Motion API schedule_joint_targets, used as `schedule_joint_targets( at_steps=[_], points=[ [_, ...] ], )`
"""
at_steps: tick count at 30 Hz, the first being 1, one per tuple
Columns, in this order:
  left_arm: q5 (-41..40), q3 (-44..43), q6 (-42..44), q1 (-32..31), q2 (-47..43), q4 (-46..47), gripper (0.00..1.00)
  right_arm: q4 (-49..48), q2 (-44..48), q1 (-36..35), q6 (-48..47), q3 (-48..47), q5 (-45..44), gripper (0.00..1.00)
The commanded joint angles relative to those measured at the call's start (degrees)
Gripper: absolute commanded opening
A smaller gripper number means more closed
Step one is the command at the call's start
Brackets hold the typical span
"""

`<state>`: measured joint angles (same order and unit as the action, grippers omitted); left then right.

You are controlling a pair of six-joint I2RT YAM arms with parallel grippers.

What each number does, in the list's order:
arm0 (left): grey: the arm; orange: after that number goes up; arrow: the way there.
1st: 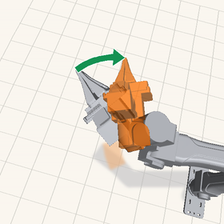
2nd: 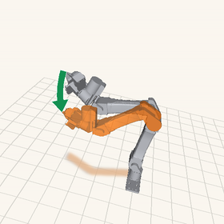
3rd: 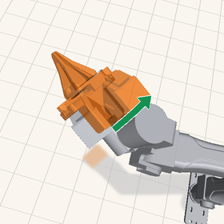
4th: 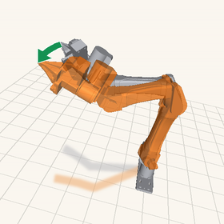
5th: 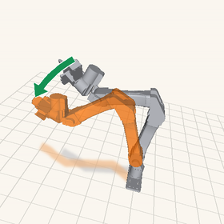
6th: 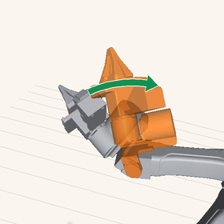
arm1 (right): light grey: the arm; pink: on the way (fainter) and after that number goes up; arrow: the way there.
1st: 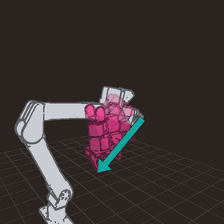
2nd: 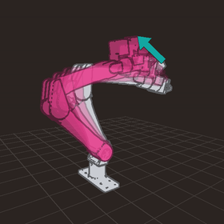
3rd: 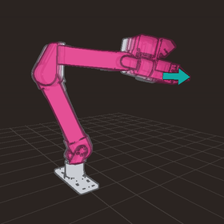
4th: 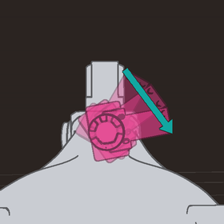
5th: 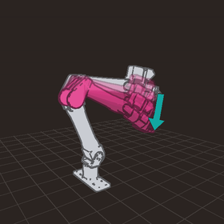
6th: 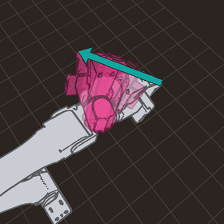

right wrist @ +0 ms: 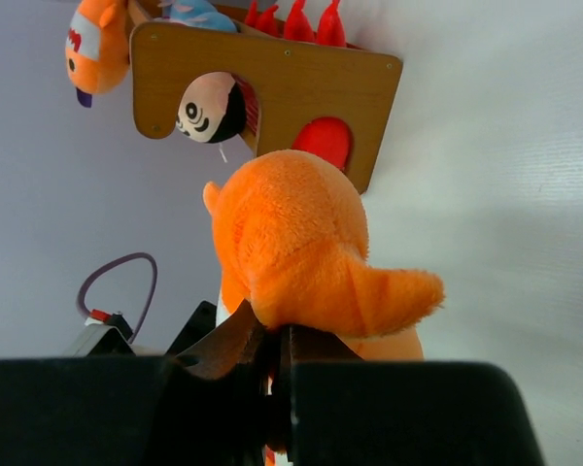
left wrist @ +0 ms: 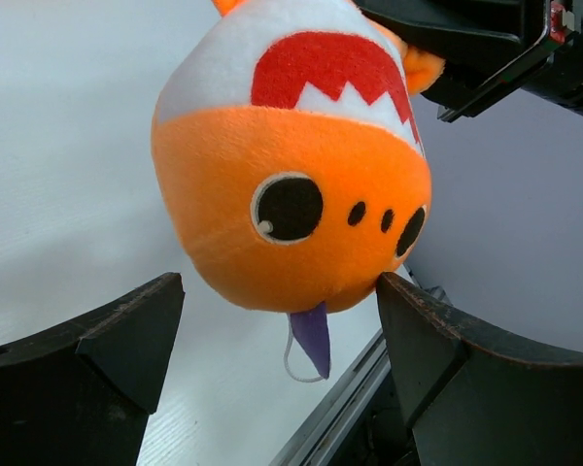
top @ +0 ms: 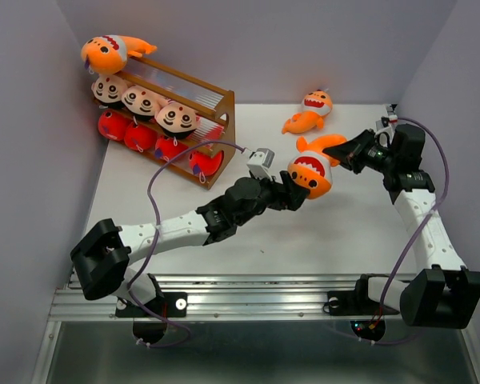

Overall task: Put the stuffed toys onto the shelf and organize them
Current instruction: Pass the stuffed toy from the right arm to the left, then place the stuffed toy onto shelf

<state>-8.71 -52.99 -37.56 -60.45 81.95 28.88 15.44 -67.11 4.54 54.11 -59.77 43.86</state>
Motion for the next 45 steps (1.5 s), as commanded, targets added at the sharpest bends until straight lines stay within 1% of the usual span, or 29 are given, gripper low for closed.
schedule_joint_targets(
  at_steps=[1,7,8,9,10,11,12,13,15,16,17,18,20,21,22,25,26,27,28,29,30,34,35,36,37,39,40,44,45],
  points=[
    [0.97,-3.26,0.47,-0.46,-1.01,1.87,0.9,-8.67,1.1,0.3,5.74,2.72,4.57,0.01],
    [3.79,-5.8,-0.06,-0.46,1.36,4.16,0.85,-12.36,2.42,0.3,7.94,6.24,6.33,0.01],
    [3.88,-5.98,0.03,-0.46,1.54,4.34,0.83,-12.63,2.6,0.3,8.03,6.42,6.33,0.01],
    [4.22,-6.16,0.03,-0.46,1.54,4.6,0.76,-12.63,2.77,0.3,7.94,6.59,6.42,0.01],
    [4.23,-6.25,0.21,-0.46,1.63,4.86,0.7,-12.72,2.86,0.3,7.77,6.85,6.33,0.01],
    [4.14,-6.25,0.29,-0.38,1.54,5.04,0.62,-12.8,2.95,0.3,7.77,6.94,6.42,0.01],
    [3.97,-6.25,0.3,-0.37,1.46,5.04,0.46,-12.98,3.13,0.3,7.86,7.12,6.42,0.01],
    [3.79,-5.99,0.38,-0.37,1.19,5.04,0.4,-13.07,3.21,0.3,7.86,7.3,6.33,0.01],
    [2.82,-5.63,0.65,-0.37,0.67,4.95,0.31,-13.42,3.3,0.3,7.51,7.47,6.33,0.01],
    [2.39,-5.11,1.26,-0.37,0.06,5.04,0.21,-13.51,3.48,0.3,7.42,7.56,6.42,0.01],
    [1.6,-4.84,1.52,-0.29,-0.3,5.04,0.16,-13.6,3.48,0.3,7.24,7.65,6.42,0.01],
    [1.16,-4.4,2.57,-0.2,-1.09,4.95,0.07,-13.68,3.57,0.3,7.07,7.74,6.68,0.01],
    [0.71,-4.05,4.24,-0.02,-1.79,4.95,0.0,-14.03,3.74,0.3,5.85,7.82,7.29,0.01],
    [1.32,-3.87,5.56,0.15,-2.32,4.95,0.0,-14.21,3.92,0.3,4.62,7.65,7.64,0.01],
    [2.02,-3.53,10.18,0.24,-3.37,4.95,0.0,-14.3,3.92,0.3,3.39,7.47,8.17,0.05],
    [4.31,-2.73,16.36,0.59,-5.92,4.08,0.0,-14.56,4.27,0.3,-4.86,5.81,11.15,0.21],
    [4.75,-3.08,19.86,0.77,-6.54,3.12,0.0,-14.56,4.44,0.3,-7.85,5.19,12.56,0.38],
    [4.84,-3.69,21.46,0.94,-7.15,-0.02,0.0,-14.48,4.53,0.3,-13.71,4.67,15.44,0.52],
    [4.93,-4.13,23.13,1.47,-8.46,-1.88,0.0,-14.48,4.71,0.3,-16.64,3.62,17.04,0.84],
    [5.1,-5.27,24.89,1.82,-9.08,-3.47,0.0,-14.13,4.8,0.3,-19.28,3.0,18.27,0.96],
    [5.89,-5.71,28.21,2.34,-9.96,-6.62,0.0,-14.12,5.15,0.82,-23.39,2.47,20.28,1.0],
    [6.86,-8.43,33.86,6.21,-15.4,-14.89,0.0,-14.12,7.16,2.41,-30.72,1.06,24.26,1.0],
    [7.65,-8.97,35.17,8.83,-16.29,-17.87,0.0,-14.21,7.78,2.41,-33.34,1.14,24.69,1.0],
    [8.35,-9.49,35.19,10.33,-17.17,-17.9,0.0,-14.12,8.39,3.02,-34.67,1.58,24.7,1.0],
    [8.45,-10.02,36.15,11.91,-18.92,-19.99,0.0,-14.21,9.27,3.02,-35.81,2.02,24.7,1.0],
    [11.16,-11.95,37.29,15.86,-20.34,-21.84,0.0,-14.12,11.03,3.02,-39.23,4.12,24.87,1.0],
    [11.52,-13.87,39.82,17.1,-21.12,-23.94,0.0,-14.12,11.56,3.55,-39.95,5.0,24.96,1.0],
    [12.22,-19.33,44.32,22.47,-20.96,-29.66,0.0,-14.12,12.18,4.08,-44.6,10.19,25.4,1.0],
    [12.4,-20.56,45.11,24.74,-20.43,-30.89,0.0,-14.12,12.18,4.69,-45.4,11.94,25.49,1.0]
  ],
)
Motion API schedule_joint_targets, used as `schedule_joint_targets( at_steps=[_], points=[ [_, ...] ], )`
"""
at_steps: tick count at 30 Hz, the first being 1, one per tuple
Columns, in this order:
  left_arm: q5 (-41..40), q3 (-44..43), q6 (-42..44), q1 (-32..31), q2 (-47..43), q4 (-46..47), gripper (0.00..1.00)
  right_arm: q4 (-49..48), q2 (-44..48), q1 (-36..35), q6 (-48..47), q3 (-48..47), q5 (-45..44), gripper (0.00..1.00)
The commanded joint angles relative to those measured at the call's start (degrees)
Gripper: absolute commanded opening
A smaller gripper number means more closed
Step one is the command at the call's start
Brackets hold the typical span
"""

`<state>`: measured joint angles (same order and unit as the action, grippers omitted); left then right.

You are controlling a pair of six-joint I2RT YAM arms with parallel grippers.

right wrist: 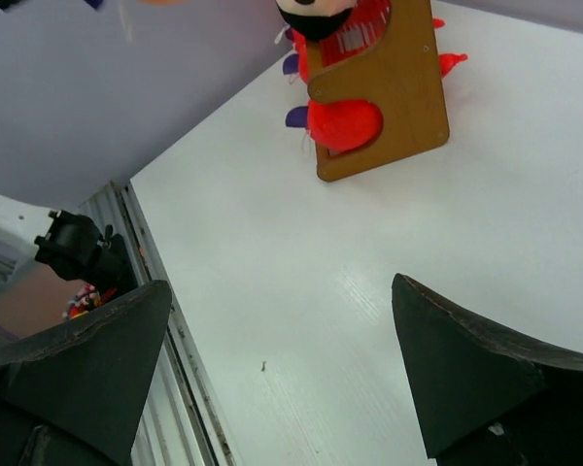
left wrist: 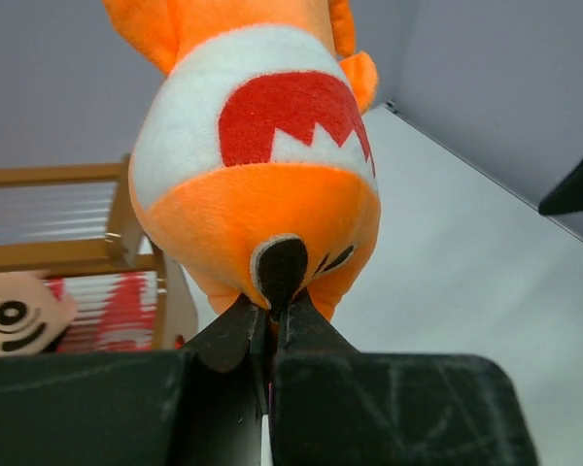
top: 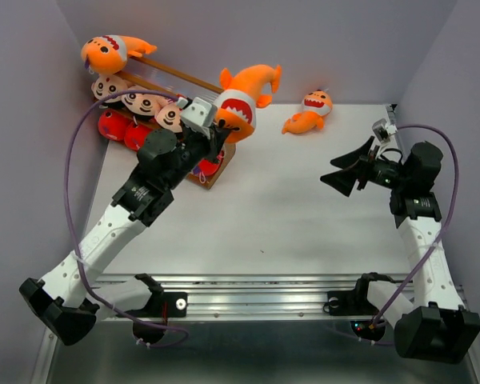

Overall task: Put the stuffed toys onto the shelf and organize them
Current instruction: Place the stuffed toy onto shelf

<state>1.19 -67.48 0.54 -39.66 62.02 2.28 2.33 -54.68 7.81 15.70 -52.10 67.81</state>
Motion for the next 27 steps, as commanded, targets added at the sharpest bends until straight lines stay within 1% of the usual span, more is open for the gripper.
schedule_joint_targets(
  at_steps=[1,2,3,4,7,8,12,15,18,27],
  points=[
    [2.59,-8.08,7.81,5.28,-0.06,-5.09,0.0,-1.01,-0.26,1.41,-7.79,5.07,1.62,1.0],
    [2.76,-8.97,9.12,6.86,0.29,-5.71,0.0,-1.01,-0.52,1.41,-9.53,5.86,2.14,1.0],
    [3.2,-10.11,9.57,10.53,1.51,-7.1,0.0,-1.01,-0.78,1.41,-10.42,7.26,2.32,1.0],
    [3.9,-12.56,10.01,12.39,2.22,-7.99,0.0,-1.01,-0.96,1.41,-11.13,7.97,2.41,1.0],
    [5.92,-16.26,11.68,17.67,4.42,-10.28,0.0,-1.01,-1.75,2.46,-14.03,9.64,2.32,1.0],
    [6.1,-18.71,12.03,20.47,5.91,-10.63,0.0,-1.01,-2.01,2.47,-14.56,10.51,2.41,1.0],
    [8.03,-24.7,13.79,26.73,9.78,-12.3,0.0,-1.01,-2.46,3.79,-15.0,11.66,4.69,1.0],
    [8.48,-26.82,14.14,29.46,12.51,-11.95,0.0,-1.01,-1.05,3.79,-15.0,12.19,4.61,1.0],
    [7.69,-25.25,15.37,32.27,14.27,-8.37,0.0,-1.01,0.53,4.32,-15.0,12.89,3.64,1.0],
    [8.3,-24.19,17.04,37.2,20.16,-3.25,0.0,-1.01,0.89,4.32,-14.47,13.07,4.87,1.0]
  ],
)
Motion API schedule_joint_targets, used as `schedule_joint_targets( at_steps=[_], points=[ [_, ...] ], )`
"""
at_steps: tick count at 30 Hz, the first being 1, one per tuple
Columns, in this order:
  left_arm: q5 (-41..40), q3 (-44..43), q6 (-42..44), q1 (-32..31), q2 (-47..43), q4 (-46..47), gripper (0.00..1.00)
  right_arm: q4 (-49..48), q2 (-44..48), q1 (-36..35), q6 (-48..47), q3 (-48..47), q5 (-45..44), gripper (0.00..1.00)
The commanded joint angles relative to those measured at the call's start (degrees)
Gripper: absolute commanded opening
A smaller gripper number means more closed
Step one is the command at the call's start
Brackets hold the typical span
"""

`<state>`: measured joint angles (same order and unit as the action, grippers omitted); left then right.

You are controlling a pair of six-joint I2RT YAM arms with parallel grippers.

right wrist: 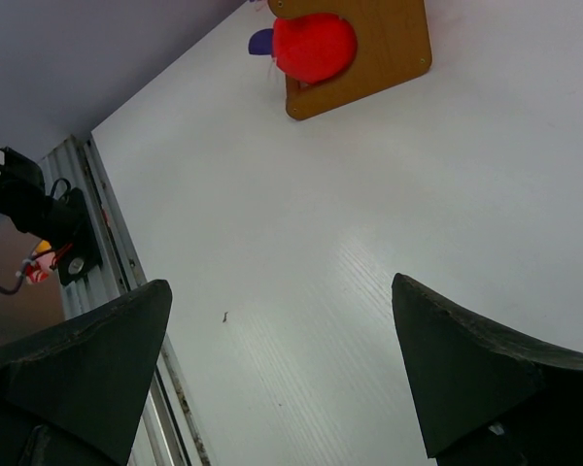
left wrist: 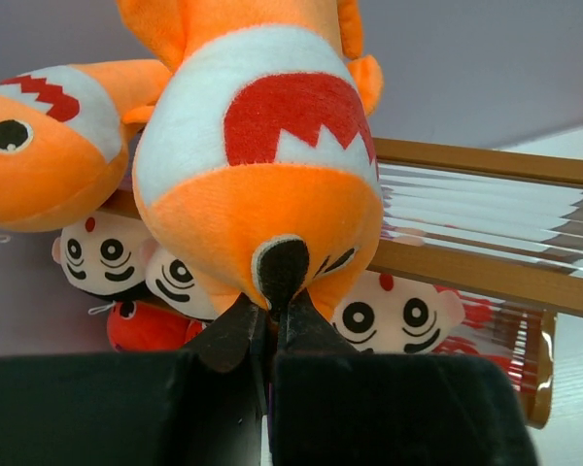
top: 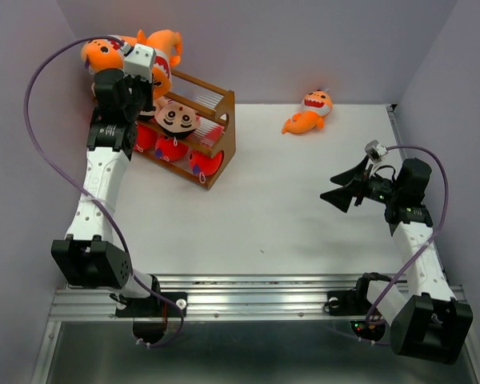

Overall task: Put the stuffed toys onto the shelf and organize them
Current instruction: Place the stuffed toy onto shelf

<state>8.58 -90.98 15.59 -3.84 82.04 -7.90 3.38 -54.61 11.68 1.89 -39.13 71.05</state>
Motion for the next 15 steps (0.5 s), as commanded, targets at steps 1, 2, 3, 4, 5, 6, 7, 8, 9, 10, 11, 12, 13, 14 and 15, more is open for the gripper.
schedule_joint_targets(
  at_steps=[1,2,3,4,5,6,7,8,9,10,11,12,13,14,15],
  points=[
    [0.91,-0.6,2.68,1.64,0.49,7.46,0.0,-2.06,0.73,0.45,-0.57,0.11,1.99,1.0],
    [0.83,-0.43,3.21,1.81,1.01,7.46,0.0,-2.06,0.82,0.45,-0.57,0.2,2.08,1.0],
    [0.56,-0.34,4.0,1.99,1.45,7.46,0.0,-2.06,0.73,0.45,-0.49,0.29,2.08,1.0],
    [0.3,-0.25,5.22,2.08,1.63,9.2,0.0,-2.06,0.82,0.45,-0.48,0.2,2.34,1.0],
    [0.21,-0.42,5.76,2.17,2.33,9.39,0.0,-2.06,0.65,0.45,-0.48,0.29,2.43,1.0],
    [0.21,-0.51,6.28,2.34,2.68,9.48,0.0,-2.06,0.64,0.45,-0.48,0.29,2.52,1.0],
    [0.04,-0.51,7.42,2.43,3.21,9.92,0.0,-2.06,0.64,0.45,-0.48,0.29,2.43,1.0],
    [0.12,-0.43,8.04,2.52,3.47,10.18,0.0,-2.06,0.56,0.45,-0.48,0.37,2.52,1.0],
    [-0.05,-0.43,8.4,2.6,3.74,10.88,0.0,-1.97,0.47,0.45,-0.48,0.38,2.52,1.0],
    [-0.31,-0.51,9.18,2.69,4.52,11.06,0.0,-2.06,0.47,0.45,-0.48,0.38,2.52,1.0],
    [-0.32,-0.95,9.71,2.78,4.79,11.07,0.0,-2.06,0.29,0.45,-0.48,0.46,2.52,1.0],
    [-0.67,-1.22,10.15,2.78,5.14,11.15,0.0,-2.06,0.29,0.45,-0.57,0.46,2.52,1.0],
    [-0.76,-1.65,10.59,2.87,5.58,10.89,0.0,-2.06,0.29,0.45,-0.57,0.55,2.52,1.0],
    [-0.93,-2.44,11.38,2.96,6.37,10.72,0.0,-2.06,0.12,0.45,-0.57,0.55,2.52,1.0],
    [-0.93,-2.71,11.82,2.96,6.64,10.19,0.0,-2.06,0.03,0.45,-0.66,0.46,2.52,1.0]
  ],
)
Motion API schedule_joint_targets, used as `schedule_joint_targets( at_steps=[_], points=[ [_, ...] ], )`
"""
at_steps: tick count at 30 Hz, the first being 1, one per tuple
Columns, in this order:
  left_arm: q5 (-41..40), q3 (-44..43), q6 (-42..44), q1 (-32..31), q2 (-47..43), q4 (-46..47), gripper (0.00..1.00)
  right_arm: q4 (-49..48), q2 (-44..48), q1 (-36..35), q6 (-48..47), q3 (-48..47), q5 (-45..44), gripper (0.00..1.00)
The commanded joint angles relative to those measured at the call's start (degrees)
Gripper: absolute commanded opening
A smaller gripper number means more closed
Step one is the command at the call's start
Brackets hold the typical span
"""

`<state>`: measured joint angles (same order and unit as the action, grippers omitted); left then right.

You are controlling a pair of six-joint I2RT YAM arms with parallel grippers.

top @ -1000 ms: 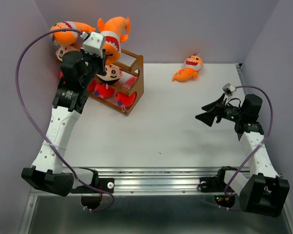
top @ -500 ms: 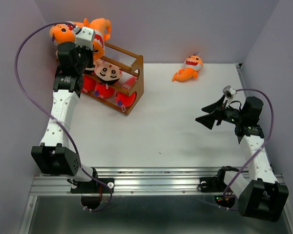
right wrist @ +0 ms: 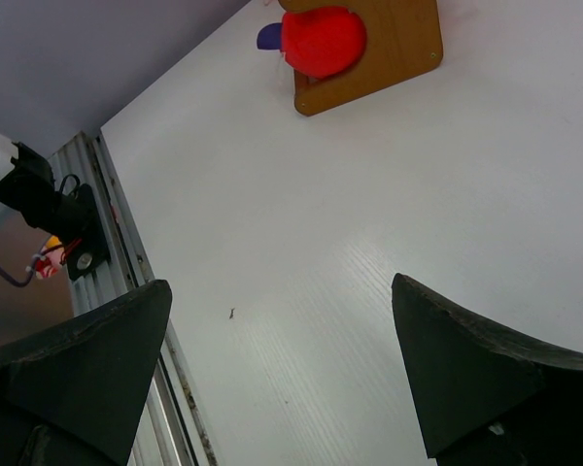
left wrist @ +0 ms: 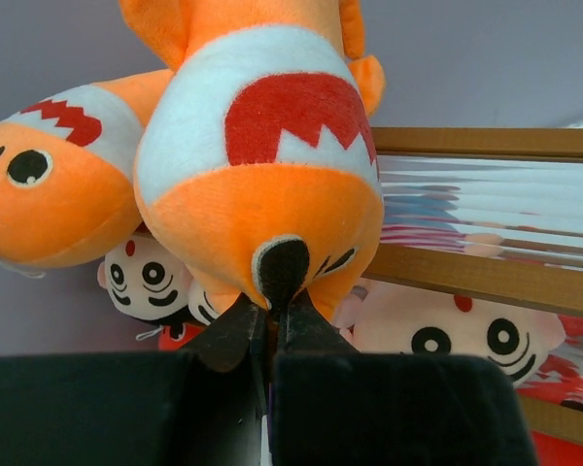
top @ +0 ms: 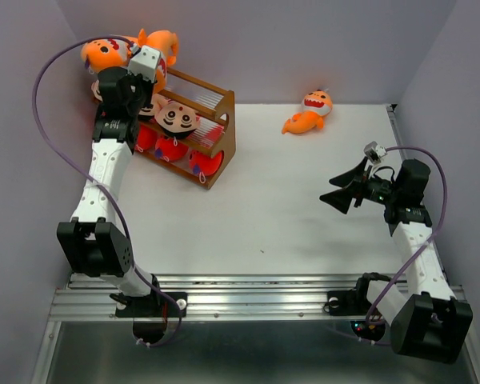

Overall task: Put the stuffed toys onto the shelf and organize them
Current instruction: Place the stuffed toy onto shelf

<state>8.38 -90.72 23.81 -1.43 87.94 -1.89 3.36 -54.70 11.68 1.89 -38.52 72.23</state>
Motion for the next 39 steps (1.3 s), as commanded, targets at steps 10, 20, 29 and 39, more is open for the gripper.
schedule_joint_targets(
  at_steps=[10,20,29,39],
  points=[
    [-2.85,-4.11,6.16,2.66,2.93,4.0,0.01,-2.04,-1.02,0.45,-0.92,-0.06,1.16,1.0],
    [-3.37,-4.12,6.68,3.54,2.94,4.09,0.02,-2.04,-1.9,0.45,-1.1,-0.06,0.81,1.0],
    [-2.14,-4.91,5.81,3.89,3.73,4.09,0.08,-2.04,-1.99,0.45,-1.01,-0.06,0.72,1.0],
    [-2.41,-5.43,4.75,3.89,4.34,4.35,0.25,-2.04,-2.17,0.45,-1.1,-0.06,0.64,1.0]
  ],
)
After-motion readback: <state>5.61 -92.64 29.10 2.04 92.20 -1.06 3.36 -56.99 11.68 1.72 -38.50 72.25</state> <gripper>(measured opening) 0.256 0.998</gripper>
